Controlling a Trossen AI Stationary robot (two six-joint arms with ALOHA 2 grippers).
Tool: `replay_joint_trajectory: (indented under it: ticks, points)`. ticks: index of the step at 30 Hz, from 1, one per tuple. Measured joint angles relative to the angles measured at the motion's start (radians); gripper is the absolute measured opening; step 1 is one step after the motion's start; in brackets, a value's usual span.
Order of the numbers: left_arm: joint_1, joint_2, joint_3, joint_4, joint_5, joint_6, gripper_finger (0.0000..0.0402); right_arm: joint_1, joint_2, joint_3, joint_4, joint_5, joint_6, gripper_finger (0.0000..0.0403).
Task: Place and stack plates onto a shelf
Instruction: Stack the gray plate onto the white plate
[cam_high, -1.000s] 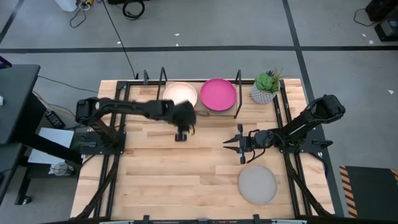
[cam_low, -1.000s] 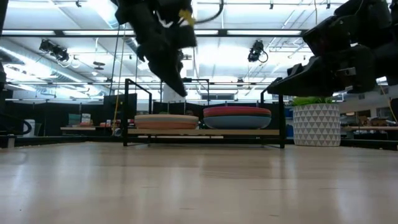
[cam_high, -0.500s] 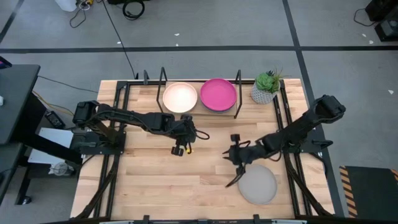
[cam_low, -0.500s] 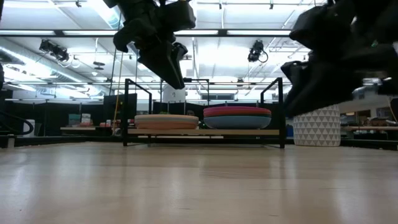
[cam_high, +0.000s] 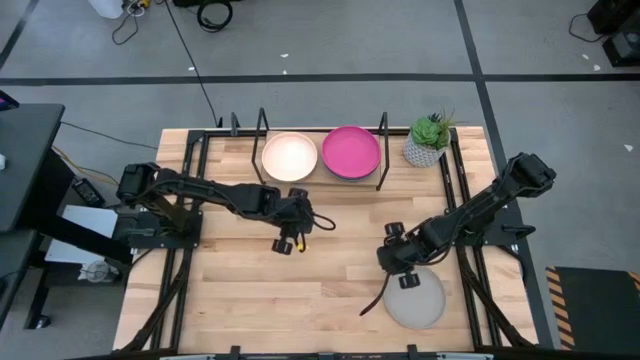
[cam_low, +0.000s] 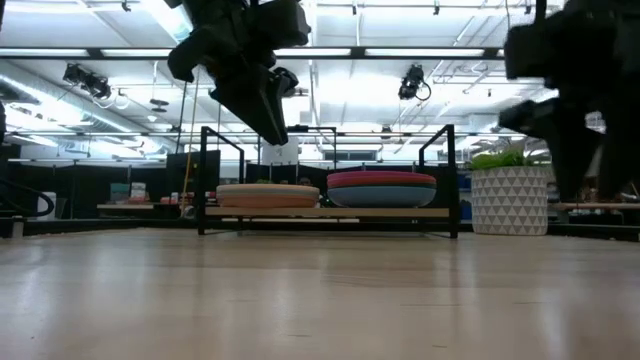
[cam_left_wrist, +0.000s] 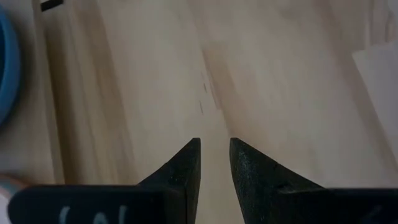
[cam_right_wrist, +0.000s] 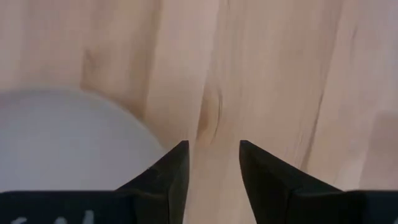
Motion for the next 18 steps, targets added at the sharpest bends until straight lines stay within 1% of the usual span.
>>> replay_joint_trajectory:
  ticks: [3, 9, 12, 18]
  points:
    - [-0.014, 0.000, 0.000, -0.008, 0.000, 0.000, 0.0093, 0.004, 0.004, 0.000, -0.058, -0.032, 0.037, 0.0149]
    - [-0.036, 0.000, 0.000, -0.011, 0.000, -0.002, 0.0093, 0.027, 0.003, -0.007, -0.047, -0.080, 0.069, 0.0141]
    - [-0.045, 0.000, 0.000, -0.031, 0.000, -0.026, 0.0093, 0.039, 0.003, -0.033, -0.059, -0.081, 0.088, 0.0136]
    - [-0.066, 0.000, 0.000, -0.060, 0.000, -0.027, 0.0093, 0.042, 0.003, -0.088, -0.024, -0.081, 0.119, 0.0128]
